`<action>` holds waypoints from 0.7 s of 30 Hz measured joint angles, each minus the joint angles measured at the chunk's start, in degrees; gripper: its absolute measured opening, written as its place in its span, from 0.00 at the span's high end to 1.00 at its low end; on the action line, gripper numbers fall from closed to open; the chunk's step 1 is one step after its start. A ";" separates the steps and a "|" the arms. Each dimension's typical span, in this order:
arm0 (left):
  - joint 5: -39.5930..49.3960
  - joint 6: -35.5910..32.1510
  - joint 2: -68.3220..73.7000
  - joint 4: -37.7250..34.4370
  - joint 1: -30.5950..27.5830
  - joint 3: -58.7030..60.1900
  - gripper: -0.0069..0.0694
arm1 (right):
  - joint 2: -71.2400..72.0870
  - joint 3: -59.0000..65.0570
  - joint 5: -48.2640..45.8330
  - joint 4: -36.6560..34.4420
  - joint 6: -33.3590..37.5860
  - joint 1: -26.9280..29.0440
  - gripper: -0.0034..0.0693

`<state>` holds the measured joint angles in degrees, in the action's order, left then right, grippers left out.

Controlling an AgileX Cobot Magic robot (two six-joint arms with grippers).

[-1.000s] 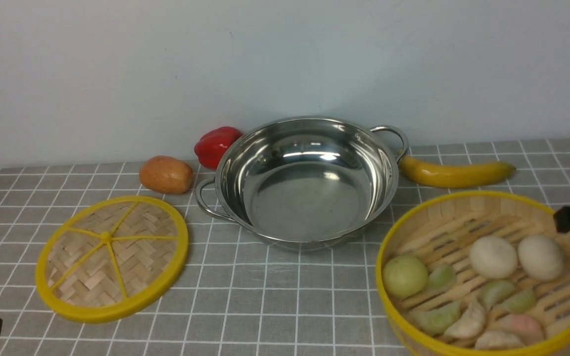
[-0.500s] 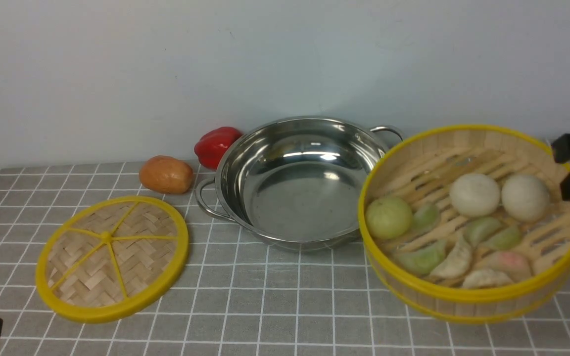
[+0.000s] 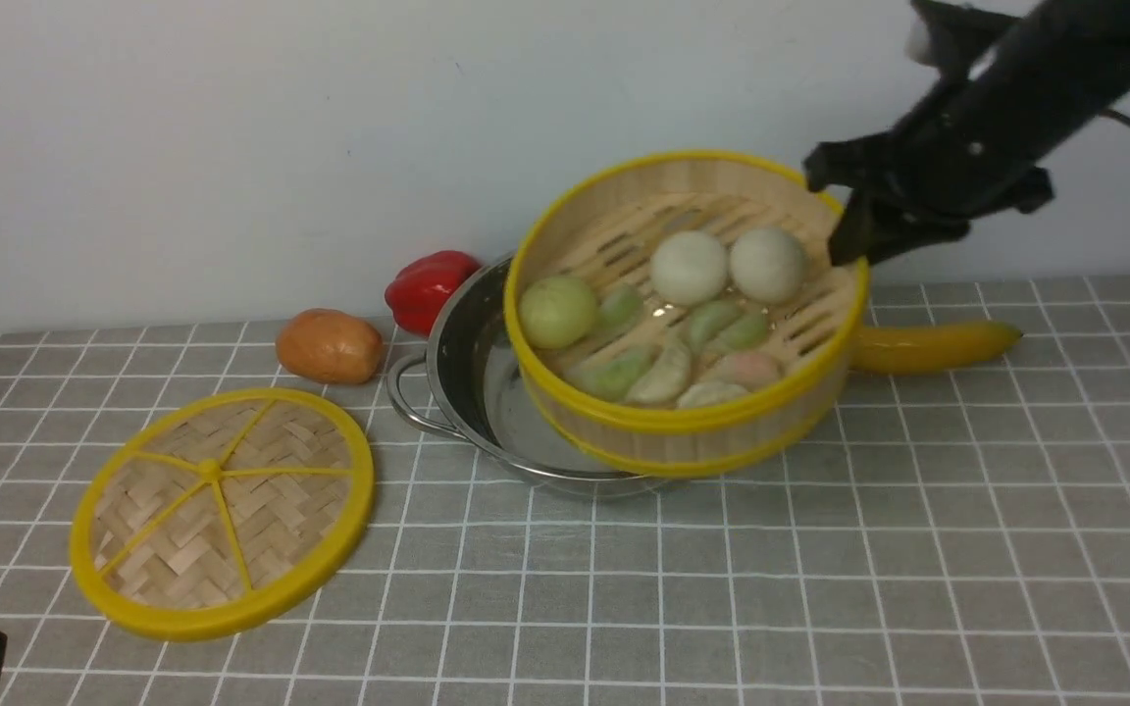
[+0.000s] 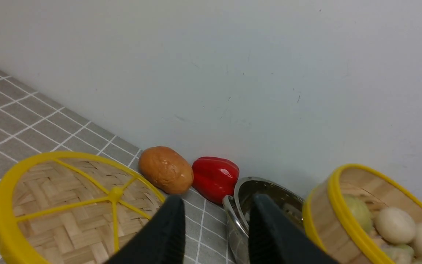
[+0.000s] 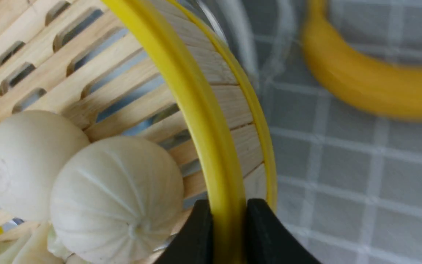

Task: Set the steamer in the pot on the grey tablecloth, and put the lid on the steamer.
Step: 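Place the bamboo steamer basket of food into the steel pot with the right gripper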

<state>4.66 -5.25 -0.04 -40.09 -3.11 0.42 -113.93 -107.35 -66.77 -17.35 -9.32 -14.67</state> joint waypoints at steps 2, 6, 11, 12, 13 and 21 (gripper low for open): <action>0.00 -0.14 0.00 0.00 0.00 0.00 0.59 | -5.92 -9.28 -3.43 -0.43 -0.90 -1.57 0.79; 0.00 -0.18 0.00 0.00 0.00 0.00 0.59 | -11.61 -17.94 -5.17 -0.24 -1.96 -2.58 0.79; 0.00 -0.37 0.00 0.00 0.00 0.00 0.59 | -17.38 -25.15 -4.92 0.90 -3.06 -2.65 0.79; 0.00 -0.41 0.00 0.00 0.00 0.00 0.59 | -18.45 -25.83 -4.91 1.13 -3.06 -2.65 0.79; 0.00 -0.51 0.00 0.00 0.00 0.00 0.59 | -19.25 -25.96 -4.91 1.21 -3.06 -2.65 0.79; 0.00 -1.38 0.00 0.00 0.00 0.00 0.59 | -24.81 -26.29 -5.36 1.28 -3.08 -2.65 0.79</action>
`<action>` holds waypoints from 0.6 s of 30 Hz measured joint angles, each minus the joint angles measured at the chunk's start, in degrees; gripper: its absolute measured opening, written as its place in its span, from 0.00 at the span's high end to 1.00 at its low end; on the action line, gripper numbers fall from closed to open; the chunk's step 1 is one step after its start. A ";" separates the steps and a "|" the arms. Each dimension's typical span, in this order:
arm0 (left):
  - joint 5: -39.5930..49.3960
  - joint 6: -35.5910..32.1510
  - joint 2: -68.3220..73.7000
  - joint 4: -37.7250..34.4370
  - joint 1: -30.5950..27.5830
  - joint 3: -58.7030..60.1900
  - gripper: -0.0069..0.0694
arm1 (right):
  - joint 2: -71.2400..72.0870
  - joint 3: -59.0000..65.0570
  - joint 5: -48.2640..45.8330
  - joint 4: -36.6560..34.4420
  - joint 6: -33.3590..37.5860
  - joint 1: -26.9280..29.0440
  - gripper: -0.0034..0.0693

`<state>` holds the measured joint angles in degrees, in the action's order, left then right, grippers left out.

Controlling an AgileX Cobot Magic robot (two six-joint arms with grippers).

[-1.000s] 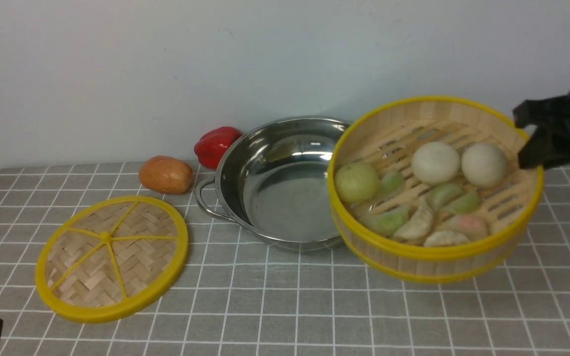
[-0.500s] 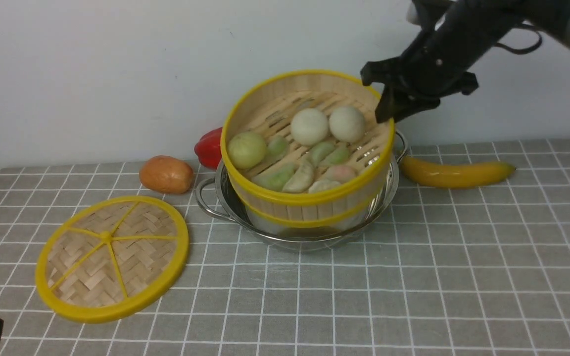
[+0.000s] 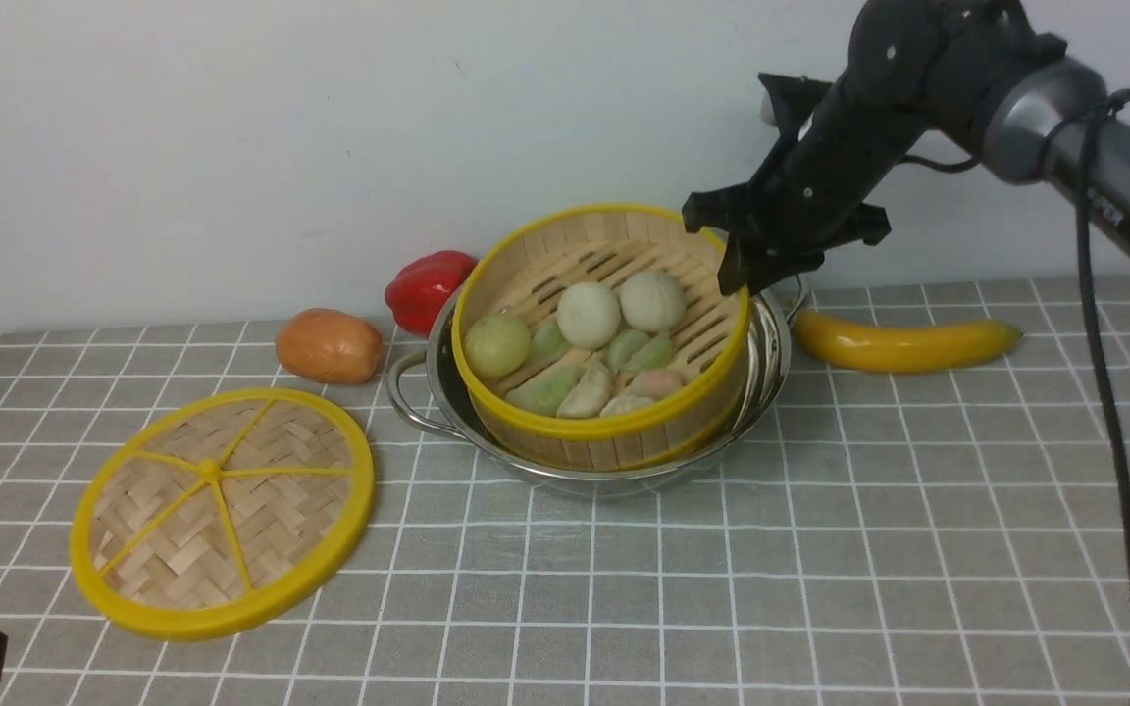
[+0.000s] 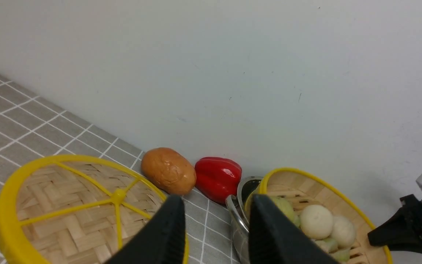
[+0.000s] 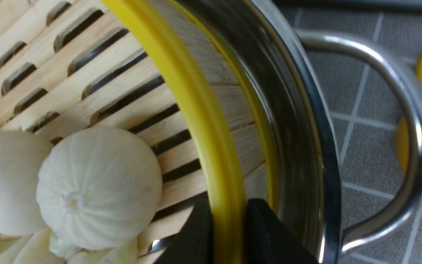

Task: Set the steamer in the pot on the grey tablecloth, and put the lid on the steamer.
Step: 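Place the bamboo steamer basket of food into the steel pot with the right gripper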

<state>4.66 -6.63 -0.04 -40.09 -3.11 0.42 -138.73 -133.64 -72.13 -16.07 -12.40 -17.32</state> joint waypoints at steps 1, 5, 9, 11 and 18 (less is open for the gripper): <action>0.00 -0.05 0.00 0.00 0.00 0.00 0.59 | -0.37 0.00 0.00 0.06 0.00 0.00 0.79; 0.00 -0.05 0.00 0.00 0.00 0.00 0.59 | -2.28 -0.11 0.17 0.09 -0.49 0.07 0.79; 0.00 -0.05 0.00 0.00 0.00 0.00 0.59 | -2.57 -0.11 0.29 -0.10 -0.62 0.13 0.79; 0.00 -0.05 0.00 0.00 0.00 0.00 0.59 | -2.57 -0.23 0.29 -0.22 -0.62 0.13 0.79; -0.12 -0.31 0.00 0.00 0.00 0.00 0.59 | -2.57 -0.32 0.57 -0.90 -0.74 0.17 0.70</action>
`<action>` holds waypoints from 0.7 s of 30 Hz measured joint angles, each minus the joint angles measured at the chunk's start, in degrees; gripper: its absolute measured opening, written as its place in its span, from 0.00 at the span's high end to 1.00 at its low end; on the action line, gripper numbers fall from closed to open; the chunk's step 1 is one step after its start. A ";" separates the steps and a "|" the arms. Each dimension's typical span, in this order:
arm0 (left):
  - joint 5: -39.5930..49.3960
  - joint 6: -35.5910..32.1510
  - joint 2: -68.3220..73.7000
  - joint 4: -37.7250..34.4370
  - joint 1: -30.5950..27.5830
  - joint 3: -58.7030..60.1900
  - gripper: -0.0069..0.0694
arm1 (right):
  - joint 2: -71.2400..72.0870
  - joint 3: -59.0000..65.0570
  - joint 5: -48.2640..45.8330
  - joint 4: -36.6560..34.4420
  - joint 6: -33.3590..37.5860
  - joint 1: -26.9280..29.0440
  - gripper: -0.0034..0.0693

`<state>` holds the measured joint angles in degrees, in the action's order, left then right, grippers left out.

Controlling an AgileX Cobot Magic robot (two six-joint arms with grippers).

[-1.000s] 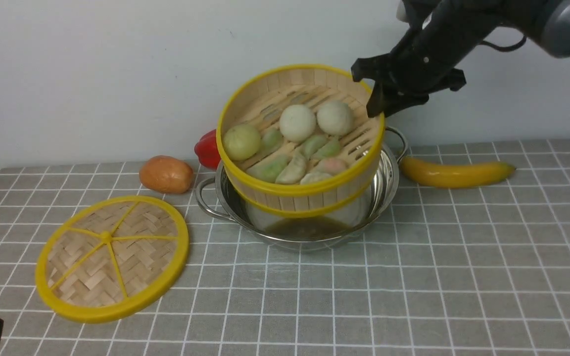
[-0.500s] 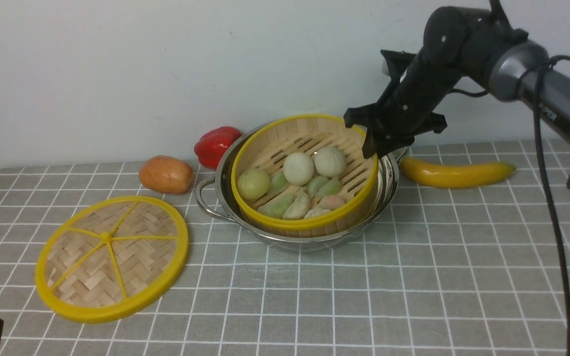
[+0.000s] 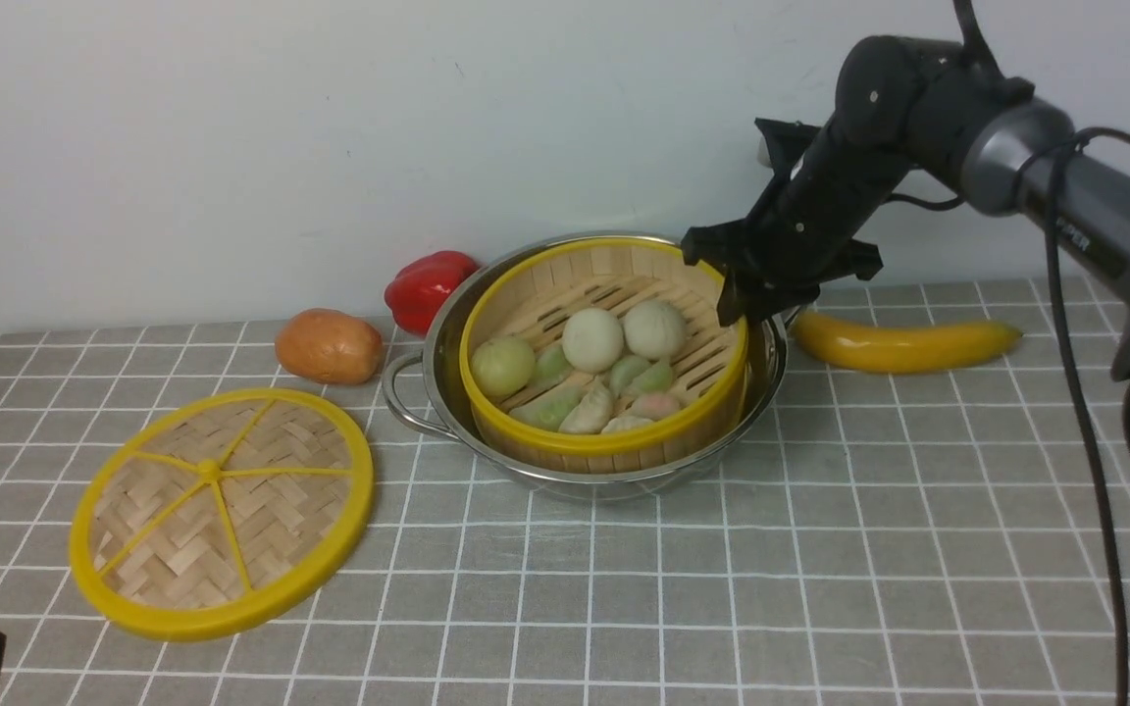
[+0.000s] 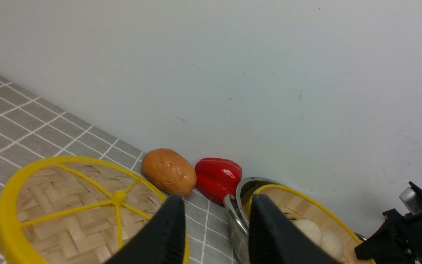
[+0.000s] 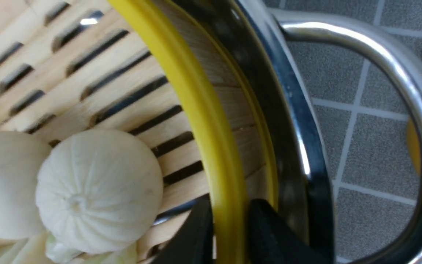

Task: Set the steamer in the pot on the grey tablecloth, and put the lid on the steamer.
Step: 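Place the bamboo steamer basket of food into the steel pot with the right gripper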

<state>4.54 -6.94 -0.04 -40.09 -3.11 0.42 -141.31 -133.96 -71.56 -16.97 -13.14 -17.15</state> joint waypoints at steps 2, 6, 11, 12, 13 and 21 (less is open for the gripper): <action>-0.06 -0.22 0.00 0.00 0.00 0.00 0.59 | 0.00 -0.20 0.11 -0.43 -0.06 0.00 0.61; -1.16 -0.21 0.00 0.00 0.00 0.00 0.59 | 0.00 -0.38 0.38 -1.13 -0.10 0.00 0.42; -1.76 -0.21 0.00 0.97 0.00 0.00 0.59 | 0.17 -0.45 0.84 -1.62 -0.10 0.00 0.26; -1.76 -0.21 0.17 2.28 0.00 -0.40 0.59 | 0.18 -0.45 0.88 -1.93 -0.10 0.00 0.22; -1.76 -0.21 0.17 2.47 0.00 -0.51 0.59 | 0.18 -0.45 0.88 -2.00 -0.10 0.00 0.21; 0.44 -0.21 11.98 14.43 0.00 -10.62 0.59 | 2.76 -0.45 0.86 -0.03 0.39 0.00 0.17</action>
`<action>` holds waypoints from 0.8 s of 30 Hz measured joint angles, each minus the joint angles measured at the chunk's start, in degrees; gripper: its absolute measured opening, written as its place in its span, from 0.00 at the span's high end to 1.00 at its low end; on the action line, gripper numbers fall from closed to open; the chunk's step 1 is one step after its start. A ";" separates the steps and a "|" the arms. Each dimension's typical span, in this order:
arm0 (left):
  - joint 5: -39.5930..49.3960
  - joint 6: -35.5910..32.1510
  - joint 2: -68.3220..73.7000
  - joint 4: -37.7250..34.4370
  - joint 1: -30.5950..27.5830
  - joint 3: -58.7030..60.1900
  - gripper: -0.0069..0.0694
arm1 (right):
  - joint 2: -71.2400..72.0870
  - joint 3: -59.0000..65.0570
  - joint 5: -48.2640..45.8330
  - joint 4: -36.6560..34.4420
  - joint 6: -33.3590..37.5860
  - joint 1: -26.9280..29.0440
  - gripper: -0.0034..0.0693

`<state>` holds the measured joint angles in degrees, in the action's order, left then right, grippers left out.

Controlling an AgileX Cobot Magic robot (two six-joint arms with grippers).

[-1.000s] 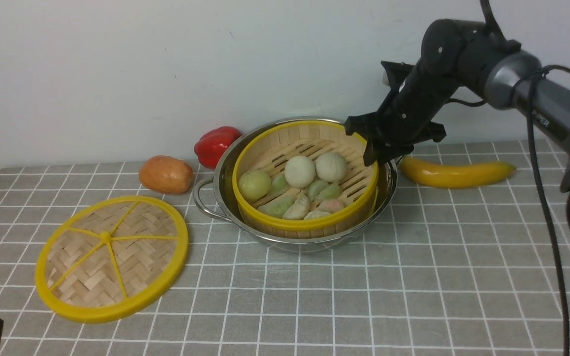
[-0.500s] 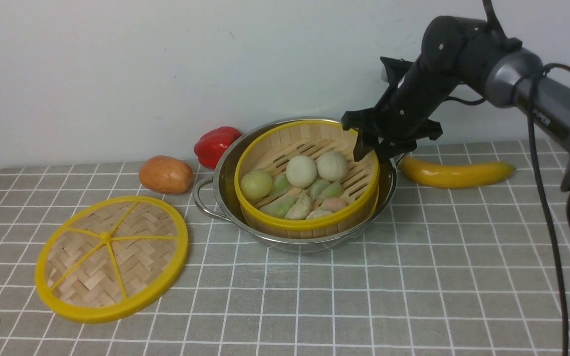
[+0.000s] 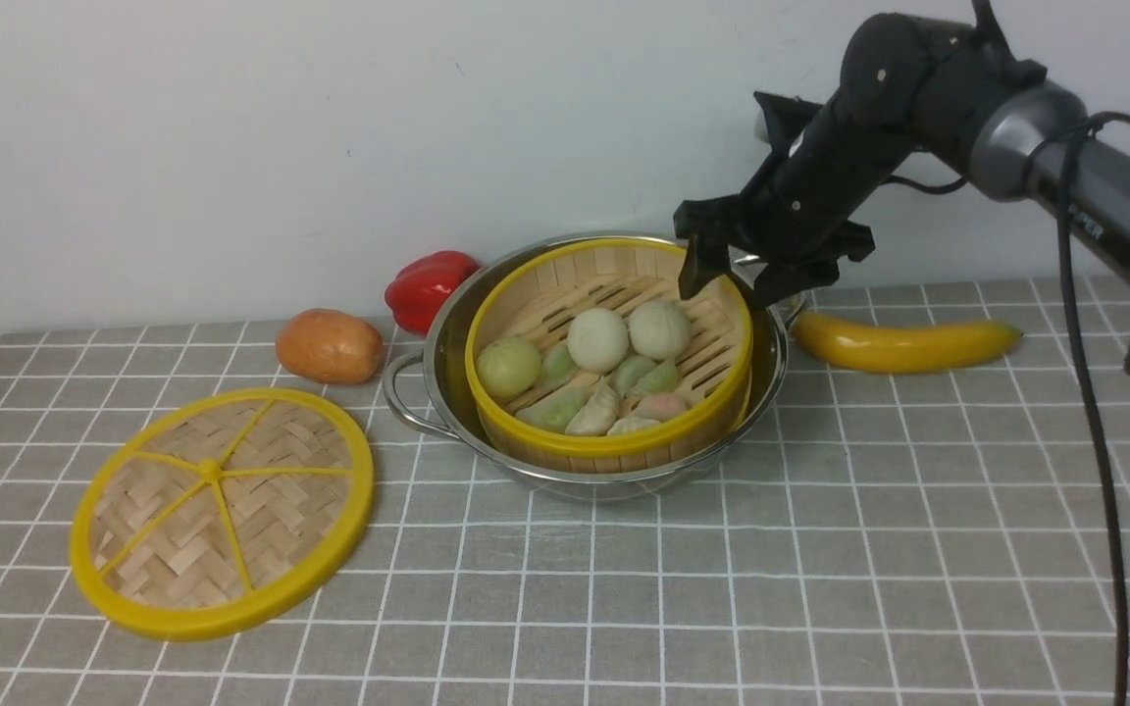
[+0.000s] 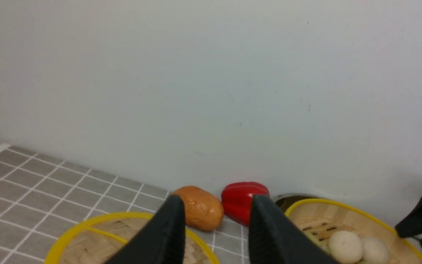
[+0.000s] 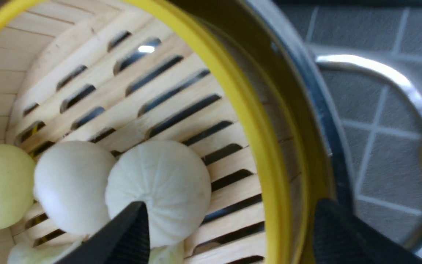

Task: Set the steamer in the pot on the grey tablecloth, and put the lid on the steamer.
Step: 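Place the bamboo steamer basket of food into the steel pot with the right gripper, then grasp the bamboo steamer lid lying on the table by its centre knob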

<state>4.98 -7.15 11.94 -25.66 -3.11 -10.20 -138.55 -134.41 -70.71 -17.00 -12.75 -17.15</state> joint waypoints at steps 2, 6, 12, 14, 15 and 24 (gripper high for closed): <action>2.45 0.00 5.24 1.24 0.00 -3.22 0.59 | 2.14 0.00 0.00 2.41 0.88 0.00 0.17; 9.33 0.05 19.63 2.28 0.00 -11.65 0.59 | 9.62 0.00 -0.06 9.84 2.50 0.00 0.18; 17.46 0.05 41.03 6.52 0.00 -26.03 0.59 | 22.05 0.00 0.14 13.39 4.12 0.00 0.20; 21.25 0.20 48.22 8.32 0.00 -31.61 0.59 | 26.70 0.08 0.31 12.64 5.32 0.00 0.22; 23.08 0.53 51.34 9.39 0.00 -34.88 0.59 | 28.62 0.26 0.30 12.11 5.86 0.00 0.22; 48.05 11.21 79.20 26.25 0.00 -62.53 0.59 | 51.60 17.48 0.45 7.77 10.54 0.00 0.29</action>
<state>53.03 4.06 91.14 0.59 -3.11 -72.73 -86.95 -116.93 -70.25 -9.23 -2.20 -17.15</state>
